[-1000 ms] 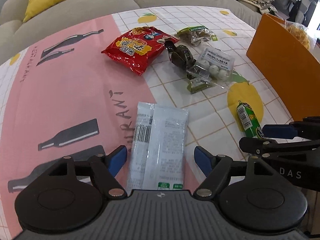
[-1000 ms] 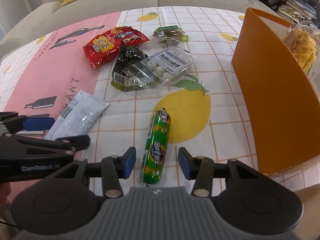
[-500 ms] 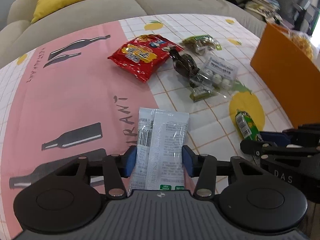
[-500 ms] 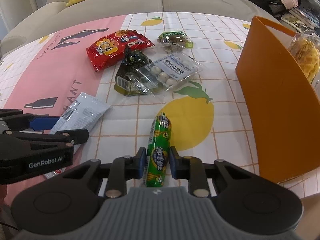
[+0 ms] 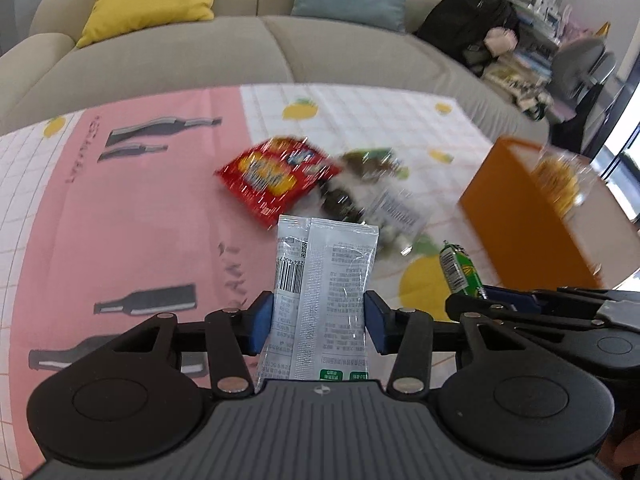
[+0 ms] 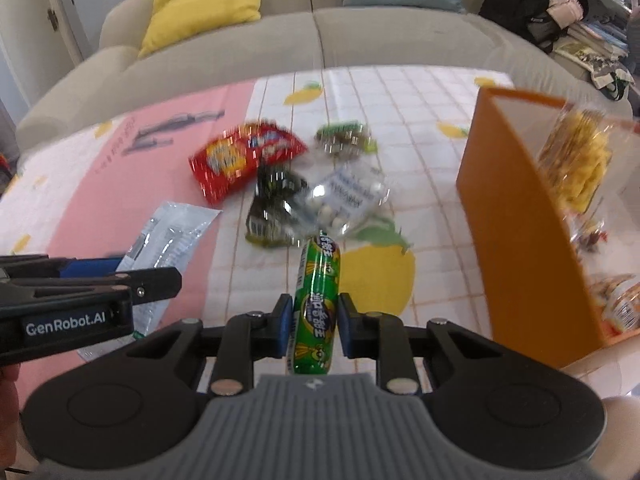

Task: Organize snacks
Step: 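Lift both held snacks and carry them over the orange box, then lower the white packet and sausage stick into the orange box with both tools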

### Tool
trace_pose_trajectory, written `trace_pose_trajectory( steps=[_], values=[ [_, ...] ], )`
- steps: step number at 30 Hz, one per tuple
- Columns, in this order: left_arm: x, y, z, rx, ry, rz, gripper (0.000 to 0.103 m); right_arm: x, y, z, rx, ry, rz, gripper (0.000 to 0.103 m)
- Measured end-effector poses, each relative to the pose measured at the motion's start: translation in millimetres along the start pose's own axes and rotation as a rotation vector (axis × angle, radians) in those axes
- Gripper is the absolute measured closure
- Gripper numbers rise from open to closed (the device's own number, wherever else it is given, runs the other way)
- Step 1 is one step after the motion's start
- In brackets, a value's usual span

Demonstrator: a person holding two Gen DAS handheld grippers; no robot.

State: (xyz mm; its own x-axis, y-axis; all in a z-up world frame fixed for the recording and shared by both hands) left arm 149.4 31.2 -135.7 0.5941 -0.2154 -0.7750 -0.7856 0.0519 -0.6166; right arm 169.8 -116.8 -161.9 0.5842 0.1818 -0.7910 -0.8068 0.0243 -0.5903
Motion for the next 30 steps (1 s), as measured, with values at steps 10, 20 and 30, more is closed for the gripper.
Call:
trace_pose_trajectory(
  steps=[10,20,30],
  values=[
    [-23,-47,-53,0.041,0.104,-0.040,0.049,-59,-43,-38,-0.015,0.016,-0.060,0.082],
    [-20,-96,-143,0.125,0.261,-0.040,0.049,-101,-74,-114,-0.002,0.093,-0.087,0.082],
    [22,-118,-234,0.235,0.375,0.057,0.049,-111,-80,-189,0.000,0.224,-0.069,0.082]
  ],
)
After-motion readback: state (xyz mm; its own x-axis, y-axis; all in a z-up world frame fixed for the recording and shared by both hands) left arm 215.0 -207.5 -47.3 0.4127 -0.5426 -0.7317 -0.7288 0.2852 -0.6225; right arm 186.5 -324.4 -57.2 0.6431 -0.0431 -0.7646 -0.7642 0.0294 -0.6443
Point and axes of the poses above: each gripper's, at about its wrist camera, not at the fingertips, and x roughly the way its jaws point, z to its left, y to its underside, the point moved 7 cm from there along x, roughly the way its jaws point, and after that the axes turned 5 degrees about x, right-handed, at the moved point
